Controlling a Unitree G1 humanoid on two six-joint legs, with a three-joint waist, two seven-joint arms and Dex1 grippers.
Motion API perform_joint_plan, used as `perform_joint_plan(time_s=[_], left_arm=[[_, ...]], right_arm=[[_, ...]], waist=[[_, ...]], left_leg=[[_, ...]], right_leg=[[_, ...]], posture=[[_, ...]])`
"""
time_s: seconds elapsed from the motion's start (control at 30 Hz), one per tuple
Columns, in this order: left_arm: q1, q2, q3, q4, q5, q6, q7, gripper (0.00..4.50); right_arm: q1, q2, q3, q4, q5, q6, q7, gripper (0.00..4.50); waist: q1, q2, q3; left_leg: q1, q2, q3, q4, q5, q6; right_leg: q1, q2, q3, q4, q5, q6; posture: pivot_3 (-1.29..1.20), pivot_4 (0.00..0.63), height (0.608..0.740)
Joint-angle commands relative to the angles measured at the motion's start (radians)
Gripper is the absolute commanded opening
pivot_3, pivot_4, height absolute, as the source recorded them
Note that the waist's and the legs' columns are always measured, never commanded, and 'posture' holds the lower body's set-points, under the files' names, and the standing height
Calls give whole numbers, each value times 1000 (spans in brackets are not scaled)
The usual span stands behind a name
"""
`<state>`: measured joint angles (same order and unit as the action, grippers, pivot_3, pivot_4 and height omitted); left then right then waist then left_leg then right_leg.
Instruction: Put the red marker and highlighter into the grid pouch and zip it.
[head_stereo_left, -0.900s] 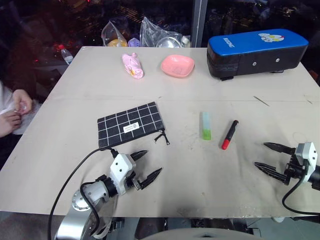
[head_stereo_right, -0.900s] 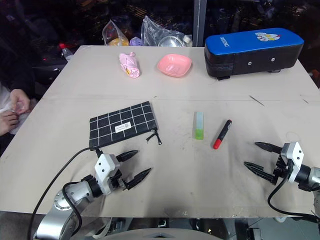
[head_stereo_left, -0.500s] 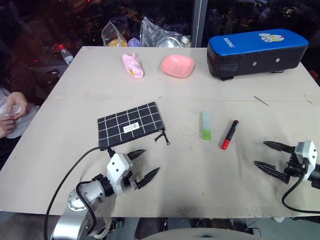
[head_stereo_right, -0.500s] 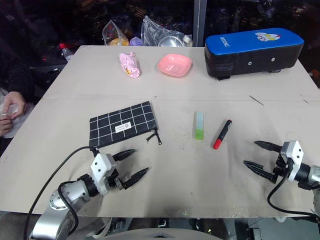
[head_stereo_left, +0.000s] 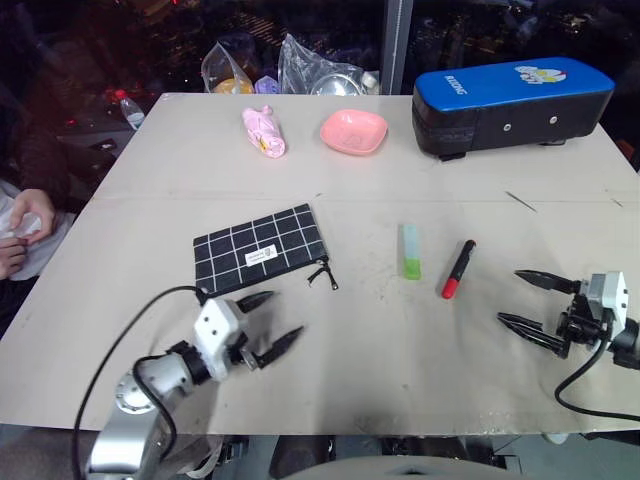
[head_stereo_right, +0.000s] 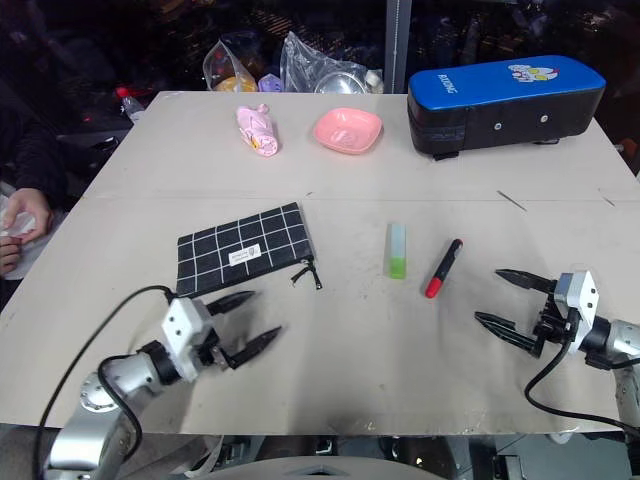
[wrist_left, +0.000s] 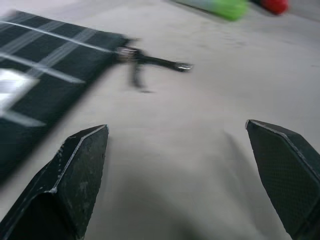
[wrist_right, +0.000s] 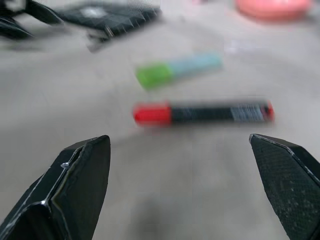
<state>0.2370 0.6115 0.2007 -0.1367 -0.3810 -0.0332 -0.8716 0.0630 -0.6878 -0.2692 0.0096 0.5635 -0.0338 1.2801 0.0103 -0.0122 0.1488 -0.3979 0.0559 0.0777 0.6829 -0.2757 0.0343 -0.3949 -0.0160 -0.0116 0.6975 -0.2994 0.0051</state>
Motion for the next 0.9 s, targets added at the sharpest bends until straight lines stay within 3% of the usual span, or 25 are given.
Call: perform_joint_plan(time_s=[0.03,0.2,0.43,0.63,0.9], left_arm=[[-43,73,158,149,-32,-61,-27,4465],[-131,161,217,380,38,-192,-55,4465],[-294,288,202,718,151,-461,-78,4465],[-392,364,113,942,273,-734,-99,4465],[-517,393,-73,1050,506,-1083,-27,4465]], right_arm=[[-19,13,19,-162,69,70,-40,4500],[-50,32,44,-210,64,101,-78,4500],[-64,44,60,-204,50,95,-88,4500],[-62,47,50,-202,48,87,-92,4500],[-38,56,41,-224,49,83,-115,4500]], waist=[[-1,0,0],[4,-3,1],[2,-5,1],[-4,-5,1],[5,-5,1]], left_leg=[[0,0,0,0,0,0],[-1,-1,2,0,-1,2],[-1,-1,2,0,-1,2],[-1,-1,3,0,-2,2],[-1,-1,3,0,-2,2]], right_leg=[[0,0,0,0,0,0],[0,-3,0,-2,0,0],[0,-4,-1,-1,0,0],[-1,-4,-1,-1,0,0],[-1,-4,-2,-1,0,0]], posture=[[0,150,716],[0,150,716],[0,150,716],[0,150,716],[0,150,716]])
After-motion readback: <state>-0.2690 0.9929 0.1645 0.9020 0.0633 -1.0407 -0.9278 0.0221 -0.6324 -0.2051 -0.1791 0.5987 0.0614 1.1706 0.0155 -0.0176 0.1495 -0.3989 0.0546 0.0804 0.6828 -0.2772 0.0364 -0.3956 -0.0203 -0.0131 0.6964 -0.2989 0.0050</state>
